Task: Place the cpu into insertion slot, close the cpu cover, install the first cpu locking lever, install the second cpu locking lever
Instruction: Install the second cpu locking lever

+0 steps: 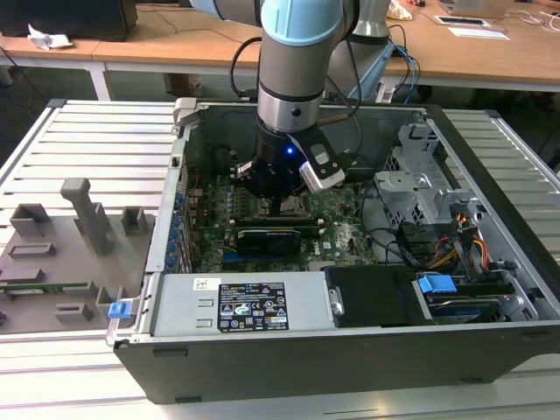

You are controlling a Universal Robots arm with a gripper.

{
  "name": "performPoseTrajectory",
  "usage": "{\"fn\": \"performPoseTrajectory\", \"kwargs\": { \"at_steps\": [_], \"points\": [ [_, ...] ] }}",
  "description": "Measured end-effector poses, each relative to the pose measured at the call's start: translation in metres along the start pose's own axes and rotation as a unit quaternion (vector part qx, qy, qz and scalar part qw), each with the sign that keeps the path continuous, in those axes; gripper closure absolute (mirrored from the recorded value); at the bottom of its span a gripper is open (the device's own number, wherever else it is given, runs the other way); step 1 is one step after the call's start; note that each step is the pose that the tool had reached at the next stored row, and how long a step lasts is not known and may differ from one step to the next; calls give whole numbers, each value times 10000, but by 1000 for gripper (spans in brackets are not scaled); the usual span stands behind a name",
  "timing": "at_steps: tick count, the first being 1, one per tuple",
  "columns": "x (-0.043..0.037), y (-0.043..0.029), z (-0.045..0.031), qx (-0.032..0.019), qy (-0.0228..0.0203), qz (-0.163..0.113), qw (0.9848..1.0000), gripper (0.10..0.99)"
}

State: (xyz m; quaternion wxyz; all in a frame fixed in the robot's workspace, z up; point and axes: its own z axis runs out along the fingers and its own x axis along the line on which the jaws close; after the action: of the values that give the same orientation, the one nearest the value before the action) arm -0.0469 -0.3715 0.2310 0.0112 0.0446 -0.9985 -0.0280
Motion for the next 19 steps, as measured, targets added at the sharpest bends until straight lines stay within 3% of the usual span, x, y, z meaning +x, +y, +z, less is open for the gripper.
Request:
{"fn": "performPoseTrajectory", "kwargs": {
  "at_steps": [3,8,15,19],
  "points": [
    [30,1,2,-18,-2,0,10000,980],
    [59,-1,55,-153,-13,-25,9999,980],
    [138,-55,74,-252,-21,-28,9997,980],
    [150,-61,122,-302,-26,-29,9995,980]
  ]
}}
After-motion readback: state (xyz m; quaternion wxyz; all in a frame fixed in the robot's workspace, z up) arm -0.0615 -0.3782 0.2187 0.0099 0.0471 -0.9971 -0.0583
